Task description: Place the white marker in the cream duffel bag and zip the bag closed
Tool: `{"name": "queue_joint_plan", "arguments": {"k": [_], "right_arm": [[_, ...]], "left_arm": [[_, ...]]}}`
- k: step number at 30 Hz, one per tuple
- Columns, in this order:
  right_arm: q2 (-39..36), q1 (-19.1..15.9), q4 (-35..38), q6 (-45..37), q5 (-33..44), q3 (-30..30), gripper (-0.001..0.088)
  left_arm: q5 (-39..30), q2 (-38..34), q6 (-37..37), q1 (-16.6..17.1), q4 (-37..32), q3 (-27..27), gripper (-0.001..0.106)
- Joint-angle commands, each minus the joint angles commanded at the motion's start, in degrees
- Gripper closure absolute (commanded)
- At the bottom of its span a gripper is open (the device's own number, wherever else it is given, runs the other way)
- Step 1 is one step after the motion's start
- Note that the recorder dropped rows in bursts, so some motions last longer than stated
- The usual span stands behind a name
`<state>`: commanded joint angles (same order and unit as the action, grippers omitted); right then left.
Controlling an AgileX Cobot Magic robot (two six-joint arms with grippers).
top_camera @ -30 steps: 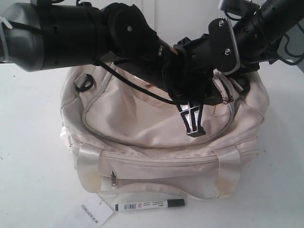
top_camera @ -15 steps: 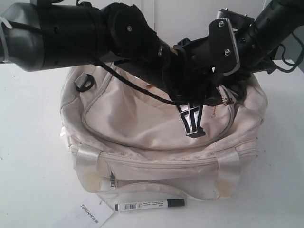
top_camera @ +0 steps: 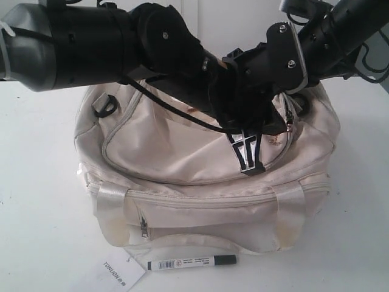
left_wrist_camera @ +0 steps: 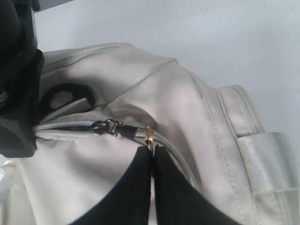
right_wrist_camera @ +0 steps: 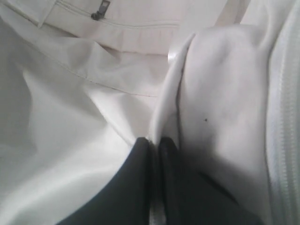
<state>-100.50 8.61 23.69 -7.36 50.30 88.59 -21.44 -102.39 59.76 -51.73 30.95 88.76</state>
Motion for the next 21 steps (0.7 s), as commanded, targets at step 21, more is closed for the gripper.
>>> {"name": "queue_joint_plan", "arguments": {"k": [21], "right_arm": [[0.00,0.00,0.00,0.12,-2.88,0.00,0.0868]], "left_arm": [[-7.32,0.00,0.00,0.00,1.20,0.00,0.105]]}}
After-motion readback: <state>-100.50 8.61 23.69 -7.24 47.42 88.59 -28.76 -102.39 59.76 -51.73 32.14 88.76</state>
